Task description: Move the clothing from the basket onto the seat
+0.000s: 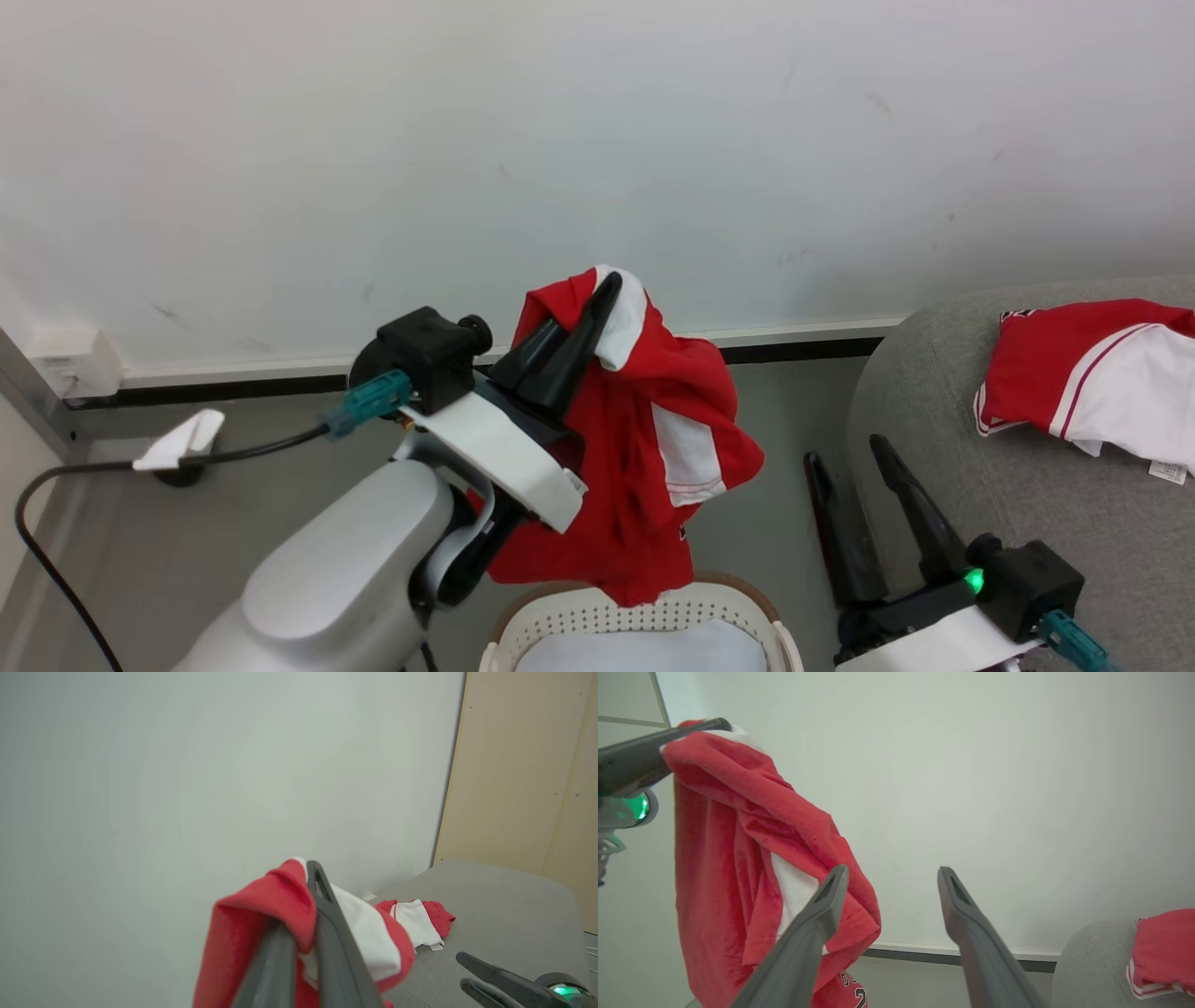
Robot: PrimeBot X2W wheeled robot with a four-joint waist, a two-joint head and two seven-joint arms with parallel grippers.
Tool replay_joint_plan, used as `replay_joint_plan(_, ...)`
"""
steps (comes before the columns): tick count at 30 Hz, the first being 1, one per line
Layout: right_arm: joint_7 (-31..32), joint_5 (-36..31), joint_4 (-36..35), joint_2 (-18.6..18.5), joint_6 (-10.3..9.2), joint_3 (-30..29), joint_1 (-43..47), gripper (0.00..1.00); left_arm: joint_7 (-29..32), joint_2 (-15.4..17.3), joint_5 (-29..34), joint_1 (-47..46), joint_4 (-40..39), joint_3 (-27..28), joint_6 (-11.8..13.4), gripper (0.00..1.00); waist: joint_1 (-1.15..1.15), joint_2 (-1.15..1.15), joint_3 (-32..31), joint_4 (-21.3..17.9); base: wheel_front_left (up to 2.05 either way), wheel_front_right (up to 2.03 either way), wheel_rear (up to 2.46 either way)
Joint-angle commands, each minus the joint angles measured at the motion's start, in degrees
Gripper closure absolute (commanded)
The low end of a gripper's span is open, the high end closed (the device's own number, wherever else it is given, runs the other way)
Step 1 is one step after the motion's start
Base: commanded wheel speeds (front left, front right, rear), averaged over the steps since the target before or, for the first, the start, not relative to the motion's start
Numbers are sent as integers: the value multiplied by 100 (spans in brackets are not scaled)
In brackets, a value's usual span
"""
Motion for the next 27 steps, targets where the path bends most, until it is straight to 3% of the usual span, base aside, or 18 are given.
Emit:
replay_joint_plan(1, -15, -38, 4, -14, -13, 77, -70, 0, -1, 7, 39, 68, -29, 1, 8, 100, 0, 0, 4, 0, 0, 0, 0)
replay_joint_plan(12, -15, -342, 378, -140, -13, 1189, -609, 0, 33, -172, 32, 162, -20, -245, -95, 100, 0, 0, 122, 88, 0, 0, 0)
replay_joint_plan(21, -15, -244, 1519, -87, -13, 1502, -1158, 0, 75, -481, 81, 185, -43, -582, -254, 100, 0, 0, 126, 445, 0, 0, 0)
replay_joint_plan(27, -15, -186, 2296, -30, -13, 1364, -1306, 0, 158, -704, 90, 220, -75, -860, -387, 100, 0, 0, 58, 772, 0, 0, 0)
